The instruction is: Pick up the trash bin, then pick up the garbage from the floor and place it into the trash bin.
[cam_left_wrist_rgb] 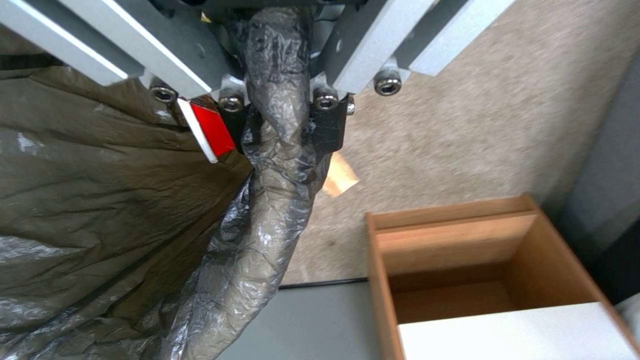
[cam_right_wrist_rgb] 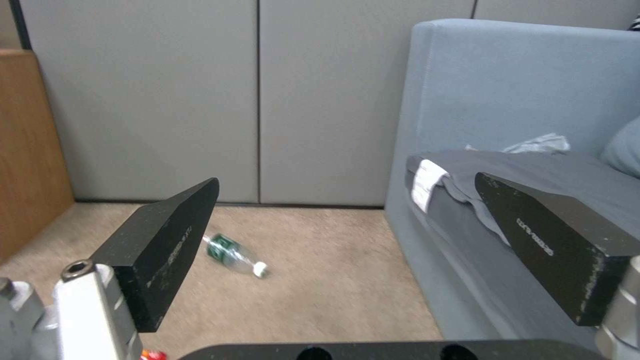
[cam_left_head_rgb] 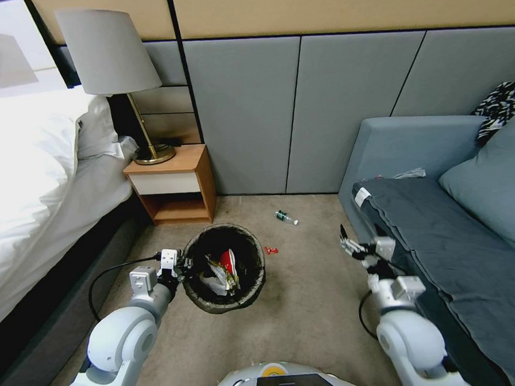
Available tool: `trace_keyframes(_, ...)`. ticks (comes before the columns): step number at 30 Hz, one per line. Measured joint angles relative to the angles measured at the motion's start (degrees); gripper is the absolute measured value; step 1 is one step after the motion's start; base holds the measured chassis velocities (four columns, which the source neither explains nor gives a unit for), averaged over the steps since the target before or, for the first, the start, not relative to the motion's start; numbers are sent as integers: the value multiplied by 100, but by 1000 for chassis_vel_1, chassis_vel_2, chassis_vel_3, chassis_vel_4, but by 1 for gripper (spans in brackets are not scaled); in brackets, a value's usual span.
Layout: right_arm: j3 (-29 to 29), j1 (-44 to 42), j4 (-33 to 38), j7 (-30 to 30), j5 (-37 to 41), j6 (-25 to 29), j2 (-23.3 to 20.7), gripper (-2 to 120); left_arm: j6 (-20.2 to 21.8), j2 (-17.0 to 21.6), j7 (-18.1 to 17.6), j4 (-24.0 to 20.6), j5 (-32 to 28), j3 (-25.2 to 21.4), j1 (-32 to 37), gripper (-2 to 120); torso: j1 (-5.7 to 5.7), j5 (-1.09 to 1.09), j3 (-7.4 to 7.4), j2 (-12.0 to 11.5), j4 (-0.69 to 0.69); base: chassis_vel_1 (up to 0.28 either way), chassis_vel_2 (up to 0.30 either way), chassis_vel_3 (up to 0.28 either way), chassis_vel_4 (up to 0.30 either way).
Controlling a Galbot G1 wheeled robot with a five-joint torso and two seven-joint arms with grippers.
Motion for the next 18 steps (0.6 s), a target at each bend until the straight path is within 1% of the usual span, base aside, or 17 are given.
trace_keyframes(6, 20, -357, -1, -88, -88, 205, 189, 100, 0, -39, 98, -18, 111, -161, 183, 1, 0, 1, 0, 0, 0, 0, 0, 0, 0)
trace_keyframes(18, 68, -337, -3, -86, -61, 176, 149, 100, 0, -72, 151, -13, 244, -146, 189, 1, 0, 1, 0, 0, 0, 0, 0, 0, 0)
